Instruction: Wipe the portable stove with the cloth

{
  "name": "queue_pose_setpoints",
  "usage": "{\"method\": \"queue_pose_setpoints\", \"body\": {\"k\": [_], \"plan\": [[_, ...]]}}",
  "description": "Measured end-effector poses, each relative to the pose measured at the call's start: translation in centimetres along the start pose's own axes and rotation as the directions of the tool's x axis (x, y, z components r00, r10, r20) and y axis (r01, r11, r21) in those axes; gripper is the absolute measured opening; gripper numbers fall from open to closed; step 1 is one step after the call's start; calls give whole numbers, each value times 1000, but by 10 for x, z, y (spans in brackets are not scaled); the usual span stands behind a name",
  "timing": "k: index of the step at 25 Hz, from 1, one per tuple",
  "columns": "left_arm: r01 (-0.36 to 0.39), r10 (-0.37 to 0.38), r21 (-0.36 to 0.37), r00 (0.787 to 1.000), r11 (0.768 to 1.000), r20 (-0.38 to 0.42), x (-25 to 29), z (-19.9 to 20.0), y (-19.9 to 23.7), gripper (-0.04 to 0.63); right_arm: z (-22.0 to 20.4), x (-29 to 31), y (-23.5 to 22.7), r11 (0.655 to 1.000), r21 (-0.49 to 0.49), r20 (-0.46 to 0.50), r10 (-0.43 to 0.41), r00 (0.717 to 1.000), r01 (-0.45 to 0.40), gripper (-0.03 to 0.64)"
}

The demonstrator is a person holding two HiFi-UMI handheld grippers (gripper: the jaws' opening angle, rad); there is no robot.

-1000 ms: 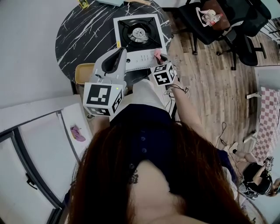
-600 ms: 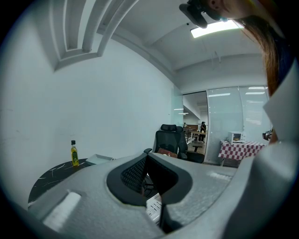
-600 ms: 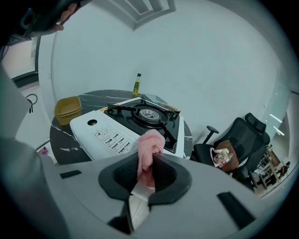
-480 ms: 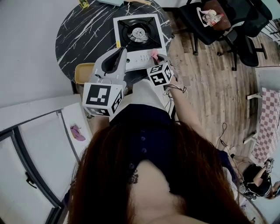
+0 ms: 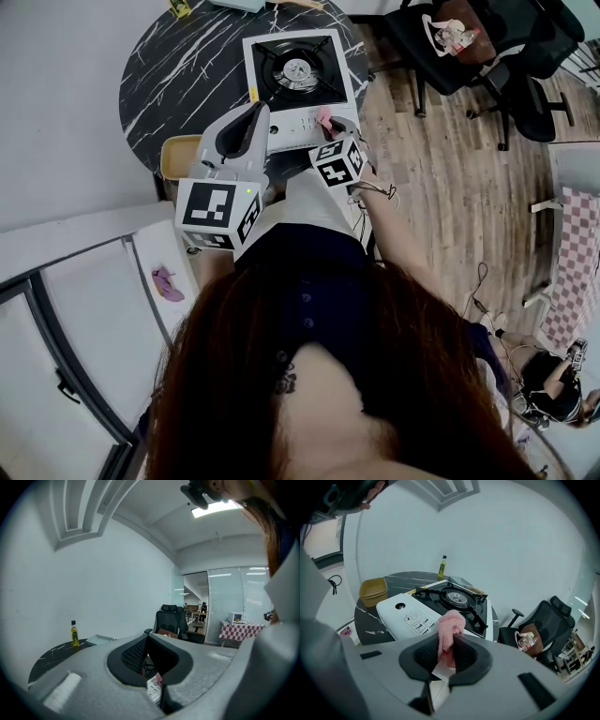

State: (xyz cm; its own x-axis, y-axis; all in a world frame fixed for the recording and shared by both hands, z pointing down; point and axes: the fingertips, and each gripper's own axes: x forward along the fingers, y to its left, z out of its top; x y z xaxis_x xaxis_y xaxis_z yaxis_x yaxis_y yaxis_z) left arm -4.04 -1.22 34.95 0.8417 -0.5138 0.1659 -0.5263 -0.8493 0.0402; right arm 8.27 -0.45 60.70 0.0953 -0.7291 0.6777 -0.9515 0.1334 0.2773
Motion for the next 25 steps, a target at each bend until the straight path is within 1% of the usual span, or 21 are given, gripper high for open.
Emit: {"method": "queue_pose_setpoints", "body": {"k": [14,25], "plan": [[-4,4,-12,1000,1000,-7,1,-2,11,12,12,6,18,999,-28,9,33,999,-33,57],[-31,31,-22,1000,999,1,-11,-6,25,11,23,11,38,996,-76,17,57,998,-56,57]]}}
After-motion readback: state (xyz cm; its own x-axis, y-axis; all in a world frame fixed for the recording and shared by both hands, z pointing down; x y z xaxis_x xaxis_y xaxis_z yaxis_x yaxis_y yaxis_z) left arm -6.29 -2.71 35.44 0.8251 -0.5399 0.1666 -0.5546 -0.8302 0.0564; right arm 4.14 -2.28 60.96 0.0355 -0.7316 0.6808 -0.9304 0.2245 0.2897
